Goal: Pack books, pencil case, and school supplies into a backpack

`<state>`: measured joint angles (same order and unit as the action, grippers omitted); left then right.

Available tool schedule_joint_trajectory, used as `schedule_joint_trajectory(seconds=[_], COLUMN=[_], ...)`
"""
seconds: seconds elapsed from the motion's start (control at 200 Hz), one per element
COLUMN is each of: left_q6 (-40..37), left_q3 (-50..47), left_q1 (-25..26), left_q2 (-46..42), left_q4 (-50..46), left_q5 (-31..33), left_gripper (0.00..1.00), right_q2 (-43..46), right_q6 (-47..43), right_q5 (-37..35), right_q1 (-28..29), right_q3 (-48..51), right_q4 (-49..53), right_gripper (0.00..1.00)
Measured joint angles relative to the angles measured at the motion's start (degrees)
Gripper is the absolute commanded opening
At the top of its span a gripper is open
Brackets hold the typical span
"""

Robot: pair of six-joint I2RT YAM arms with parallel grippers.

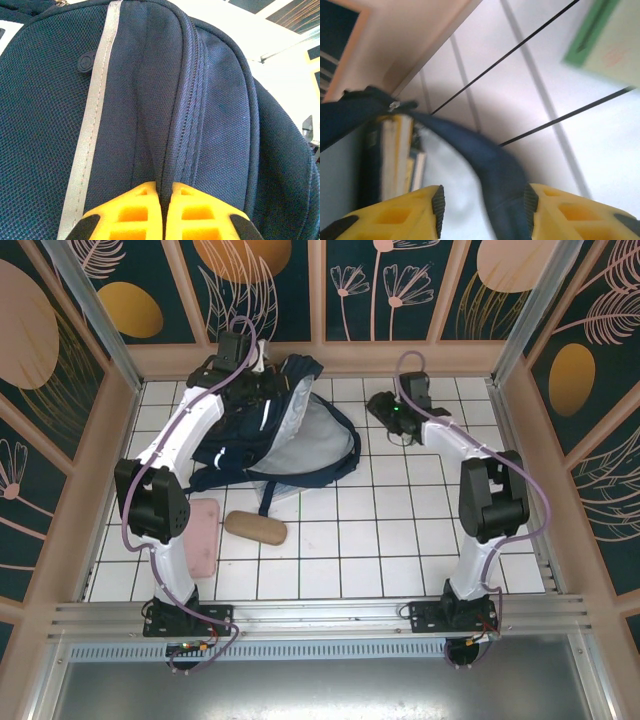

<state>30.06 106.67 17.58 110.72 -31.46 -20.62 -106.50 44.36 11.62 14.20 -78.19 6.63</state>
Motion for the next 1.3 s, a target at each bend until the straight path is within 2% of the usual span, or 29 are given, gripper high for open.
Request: schedule_joint_trajectory(seconds=[0.16,0.31,0.51,0.715,0.83,1.051,1.301], left_q6=[0.1,0.0,-0.4,-1.1,-1.5,-3.7,-4.8], left_q3=[-1.6,-2.2,-2.8,-3.8,-3.8,-2.8,-1.8], left_q1=[0.2,0.3,0.7,1.2,1.2,1.2,1.2], left_q2=[0.0,0.0,0.0,0.0,0.2,1.7,3.1], left_q4=[1.4,1.7,1.7,1.7,1.7,1.2,0.0], left_q5=[-0.2,-0.1,0.6,0.7,0.7,0.7,0.7], left_gripper=[0.00,0.00,0.02,0.11,0.18,0.33,0.43], right_q2=[-3.1,-11.3,-20.1,-21.0,-18.2,-6.5,6.6], right_q6=[-2.0,-3.7,-5.0,-5.1,-5.1,-5.1,-5.7], right_q5=[-0.6,-1.5,-1.5,-1.5,-1.1,0.1,0.9], right_q1=[-5.2,-7.8,-9.6,-9.7,-9.7,-8.6,-5.0], right_q3=[-2.1,-9.1,-15.6,-15.3,-10.3,6.8,23.5], right_q4=[1.2,3.8,7.0,7.2,4.8,2.5,1.5], right_gripper=[0.36,0.36,0.36,0.36,0.36,0.35,0.35])
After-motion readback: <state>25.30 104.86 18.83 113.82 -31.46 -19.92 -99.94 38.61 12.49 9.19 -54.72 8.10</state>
